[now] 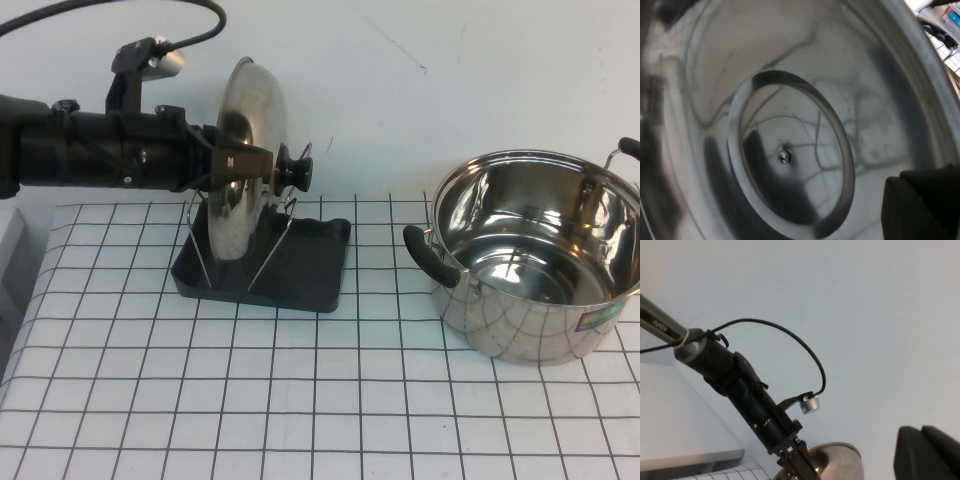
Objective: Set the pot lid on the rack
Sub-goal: Place the pot lid on the pot rack
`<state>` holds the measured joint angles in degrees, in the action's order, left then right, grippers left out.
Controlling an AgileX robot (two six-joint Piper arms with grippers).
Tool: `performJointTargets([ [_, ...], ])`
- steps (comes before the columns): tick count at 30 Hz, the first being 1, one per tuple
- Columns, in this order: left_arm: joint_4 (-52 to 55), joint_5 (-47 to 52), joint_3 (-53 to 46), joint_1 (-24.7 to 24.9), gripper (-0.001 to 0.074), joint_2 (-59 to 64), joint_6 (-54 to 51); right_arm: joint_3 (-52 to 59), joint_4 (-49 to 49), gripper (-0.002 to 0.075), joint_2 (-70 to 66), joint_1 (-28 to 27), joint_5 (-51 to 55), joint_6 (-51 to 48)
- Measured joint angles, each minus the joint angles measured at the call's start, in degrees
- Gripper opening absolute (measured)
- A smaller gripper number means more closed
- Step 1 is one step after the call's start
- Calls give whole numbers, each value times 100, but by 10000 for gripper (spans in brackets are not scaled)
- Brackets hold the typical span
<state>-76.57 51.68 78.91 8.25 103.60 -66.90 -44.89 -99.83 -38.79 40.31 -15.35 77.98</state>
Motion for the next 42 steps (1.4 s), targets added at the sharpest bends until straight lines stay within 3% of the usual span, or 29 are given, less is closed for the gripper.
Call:
performJointTargets([
  [16, -83, -141, 7, 0, 72, 349, -563, 190, -10, 3, 0, 0, 124, 35],
  [18, -69, -164, 7, 0, 123, 359, -633, 190, -10, 3, 0, 0, 124, 35],
  [20, -69, -164, 12, 0, 221, 359, -646, 190, -10, 3, 0, 0, 124, 35],
  [24, -80, -164, 21, 0, 465, 347, -704, 190, -10, 3, 0, 0, 28, 46],
  [28, 141, -164, 222, 0, 551, 236, -785, 190, -10, 3, 0, 0, -18, 46],
  [36, 1537, -176, 966, 0, 550, -231, -405, 190, -10, 3, 0, 0, 27, -86],
  [42, 2906, -180, 1556, 0, 379, -929, 211, 178, -10, 3, 0, 0, 804, -833],
])
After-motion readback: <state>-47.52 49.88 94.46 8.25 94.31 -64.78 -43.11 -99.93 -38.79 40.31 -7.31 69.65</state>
